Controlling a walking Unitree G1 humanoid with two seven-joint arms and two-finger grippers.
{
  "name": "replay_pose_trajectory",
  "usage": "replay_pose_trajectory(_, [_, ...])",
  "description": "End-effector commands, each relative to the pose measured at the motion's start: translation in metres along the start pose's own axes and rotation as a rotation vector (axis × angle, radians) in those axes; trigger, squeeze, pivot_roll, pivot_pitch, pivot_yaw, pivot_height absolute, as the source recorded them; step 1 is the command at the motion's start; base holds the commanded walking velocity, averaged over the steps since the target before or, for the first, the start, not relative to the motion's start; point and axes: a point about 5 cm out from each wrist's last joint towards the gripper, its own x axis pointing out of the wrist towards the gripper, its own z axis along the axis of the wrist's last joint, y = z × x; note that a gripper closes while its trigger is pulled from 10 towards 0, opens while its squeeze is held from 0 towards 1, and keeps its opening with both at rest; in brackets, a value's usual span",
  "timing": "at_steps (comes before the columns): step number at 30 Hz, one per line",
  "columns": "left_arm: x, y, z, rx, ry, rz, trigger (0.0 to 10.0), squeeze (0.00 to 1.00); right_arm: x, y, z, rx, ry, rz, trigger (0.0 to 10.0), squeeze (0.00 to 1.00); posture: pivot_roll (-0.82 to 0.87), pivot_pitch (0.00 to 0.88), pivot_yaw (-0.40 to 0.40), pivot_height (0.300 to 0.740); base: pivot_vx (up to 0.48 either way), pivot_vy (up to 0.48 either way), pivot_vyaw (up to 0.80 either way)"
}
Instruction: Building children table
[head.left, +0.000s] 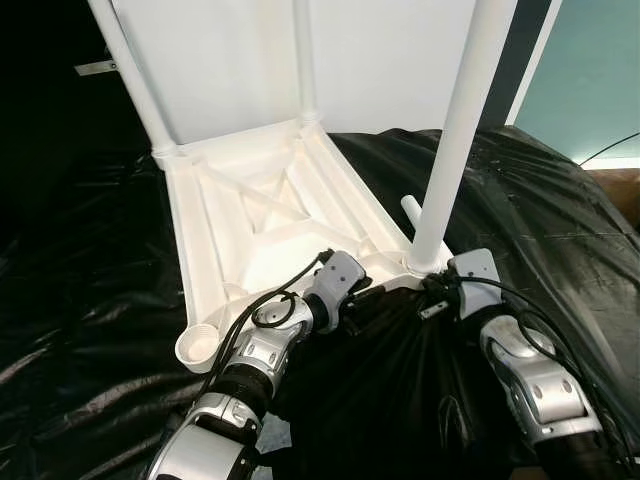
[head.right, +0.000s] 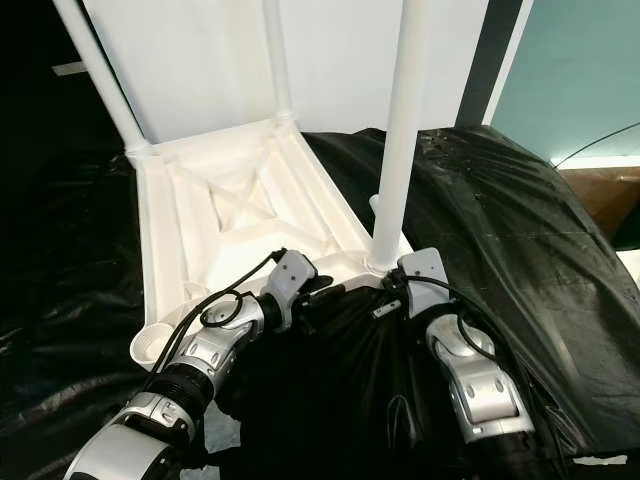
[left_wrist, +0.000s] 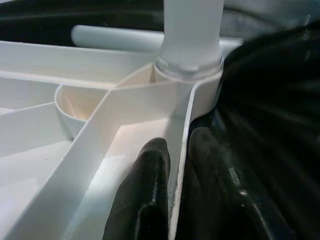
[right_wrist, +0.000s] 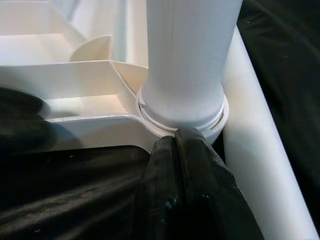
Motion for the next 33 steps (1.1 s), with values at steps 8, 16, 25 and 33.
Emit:
replay_pose_trajectory(8, [0.006, -0.039, 0.002, -0.141, -0.071, -0.358, 10.0, 0.16, 0.004, 0.016, -0.023, 0.044, 0.106, -0.012, 10.0, 0.00, -0.11, 0.000, 0.049, 0.740, 0.000, 0.000, 0.00])
replay_pose_trajectory(16, [-0.006, -0.031, 0.021, -0.124, -0.145, -0.458, 10.0, 1.00, -0.002, 0.031, -0.028, 0.070, 0.106, 0.002, 10.0, 0.00, -0.13, 0.000, 0.054, 0.740, 0.000, 0.000, 0.00])
replay_pose_trajectory(25, [-0.017, -0.008, 0.027, -0.047, -0.141, -0.386, 10.0, 0.00, -0.004, 0.033, -0.025, 0.065, 0.087, -0.010, 10.0, 0.00, -0.12, 0.000, 0.058, 0.740, 0.000, 0.000, 0.00])
replay_pose_trajectory(33, [-0.051, 0.026, 0.015, 0.080, 0.013, -0.242, 10.0, 0.00, -0.021, 0.026, -0.004, 0.110, -0.106, -0.129, 10.0, 0.00, -0.11, 0.000, 0.054, 0.740, 0.000, 0.000, 0.00])
